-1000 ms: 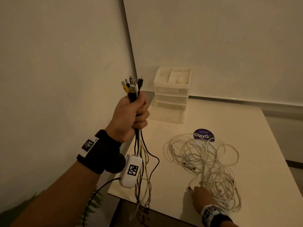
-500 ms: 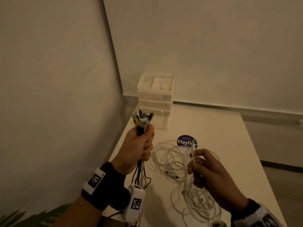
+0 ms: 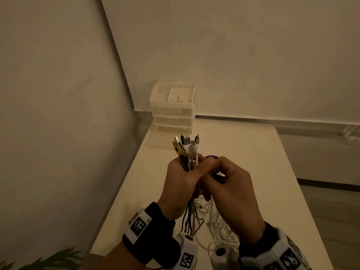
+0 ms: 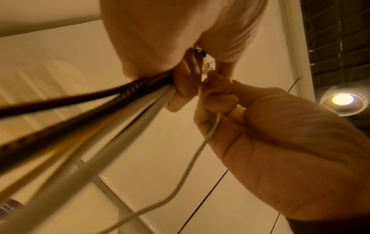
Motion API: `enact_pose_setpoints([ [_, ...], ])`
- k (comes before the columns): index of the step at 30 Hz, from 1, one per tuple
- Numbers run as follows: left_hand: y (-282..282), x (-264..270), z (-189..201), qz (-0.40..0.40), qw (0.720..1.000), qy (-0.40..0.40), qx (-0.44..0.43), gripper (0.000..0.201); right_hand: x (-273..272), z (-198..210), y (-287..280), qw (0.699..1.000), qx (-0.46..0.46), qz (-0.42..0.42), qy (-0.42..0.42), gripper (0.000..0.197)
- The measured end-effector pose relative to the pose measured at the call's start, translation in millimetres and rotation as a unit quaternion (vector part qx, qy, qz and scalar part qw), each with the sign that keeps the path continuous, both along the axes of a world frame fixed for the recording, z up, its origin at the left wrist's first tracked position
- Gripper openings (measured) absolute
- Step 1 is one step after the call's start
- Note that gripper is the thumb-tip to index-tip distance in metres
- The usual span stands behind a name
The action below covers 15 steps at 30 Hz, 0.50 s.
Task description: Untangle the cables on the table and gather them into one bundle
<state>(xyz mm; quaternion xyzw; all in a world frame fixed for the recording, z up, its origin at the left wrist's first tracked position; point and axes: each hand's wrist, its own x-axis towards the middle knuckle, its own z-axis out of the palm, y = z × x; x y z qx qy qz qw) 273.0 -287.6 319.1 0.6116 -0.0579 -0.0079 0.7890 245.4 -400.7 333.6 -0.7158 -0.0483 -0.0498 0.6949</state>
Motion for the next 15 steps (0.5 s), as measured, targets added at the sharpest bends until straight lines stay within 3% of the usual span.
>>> enact_pose_setpoints([
  [6,-5,-2,-1,0.013,1.0,0.019,0.017,0.029,4,-3,-3,1.0,-0.011,-0.004,0.002,0.011],
  [11,2,2,4,0.032,0.999,0.034,0.005,0.035,5,-9,-4,0.997,-0.078,-0.026,-0.008,0.029],
  [15,20,11,16,0.035,0.999,-0.011,-0.002,0.037,5,-17,-3,0.991,-0.13,0.03,-0.03,0.019],
])
